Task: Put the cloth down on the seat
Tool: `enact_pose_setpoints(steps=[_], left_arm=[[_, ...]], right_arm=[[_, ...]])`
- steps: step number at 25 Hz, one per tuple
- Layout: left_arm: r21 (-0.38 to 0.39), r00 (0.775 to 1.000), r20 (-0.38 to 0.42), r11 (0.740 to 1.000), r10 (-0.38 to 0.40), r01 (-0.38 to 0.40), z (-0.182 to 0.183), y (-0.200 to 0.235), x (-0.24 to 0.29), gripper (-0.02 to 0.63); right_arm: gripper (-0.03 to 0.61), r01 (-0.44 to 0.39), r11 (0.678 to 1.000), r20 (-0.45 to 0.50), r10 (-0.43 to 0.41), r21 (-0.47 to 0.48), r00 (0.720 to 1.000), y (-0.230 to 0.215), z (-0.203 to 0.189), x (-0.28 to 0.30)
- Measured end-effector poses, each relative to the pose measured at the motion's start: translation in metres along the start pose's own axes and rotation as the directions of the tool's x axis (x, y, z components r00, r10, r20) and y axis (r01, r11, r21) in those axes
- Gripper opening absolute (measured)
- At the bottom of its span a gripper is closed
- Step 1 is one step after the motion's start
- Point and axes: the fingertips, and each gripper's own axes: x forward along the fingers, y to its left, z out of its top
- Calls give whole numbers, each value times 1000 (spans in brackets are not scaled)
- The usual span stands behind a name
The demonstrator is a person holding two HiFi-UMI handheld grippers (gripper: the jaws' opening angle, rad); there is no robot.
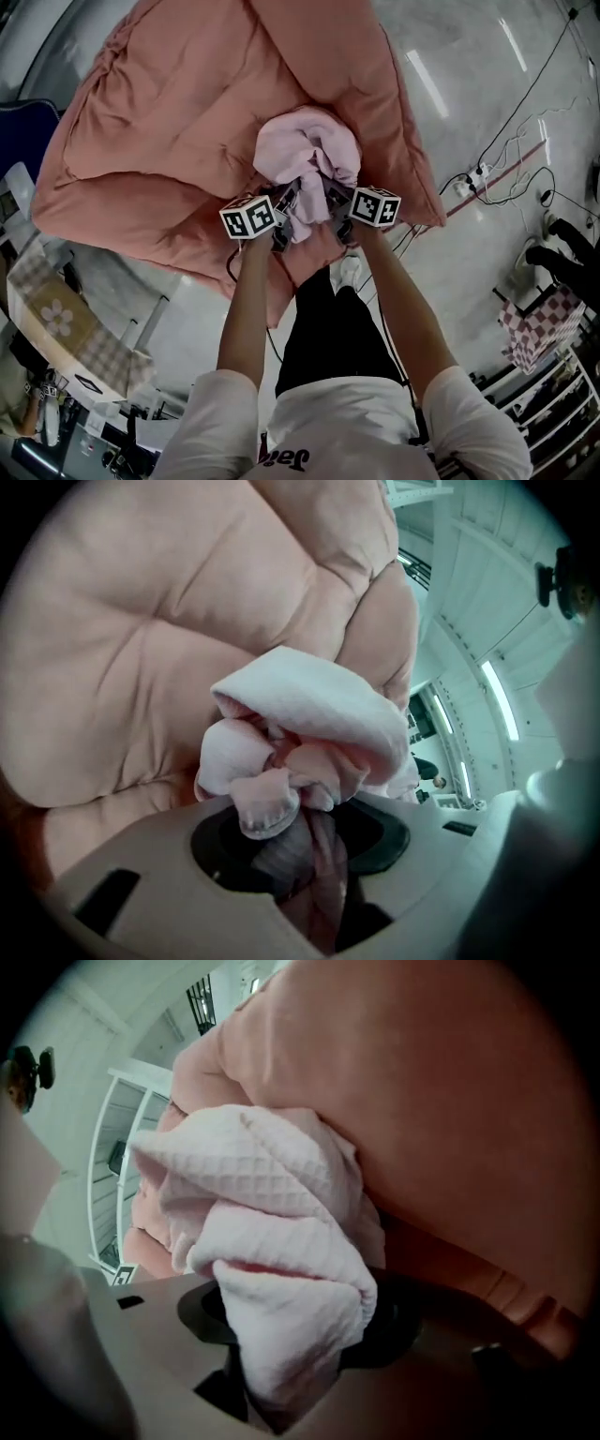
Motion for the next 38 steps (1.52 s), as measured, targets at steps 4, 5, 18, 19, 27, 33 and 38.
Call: enact_pose_setpoints(steps=[4,5,18,19,27,33,38], left_arm=[[38,995,-49,996,87,-85,-20,26,26,180],[48,992,-55,993,110,-108,-24,32,32,184],[34,960,-55,961,276,-274,-45,55,6,285],[26,957,-51,958,285,-284,-49,56,-2,291],[-31,946,49,947,320,-319,-56,30,-66,305],[12,945,142,954,295,-299,-62,-34,-111,305],[71,945,216,961,246,-266,-68,-101,-148,305]], right_arm=[[256,88,995,-7,-88,-42,996,-34,-3,1],[259,105,993,-8,-106,-62,994,-40,-3,2],[311,162,976,-48,-171,-147,984,-45,-18,-20],[312,169,976,-43,-177,-141,983,-44,-20,-27],[313,192,974,38,-188,-122,981,-14,-18,-83],[311,203,934,67,-192,-295,979,36,-18,-140],[311,184,908,133,-143,-378,981,83,-13,-196]])
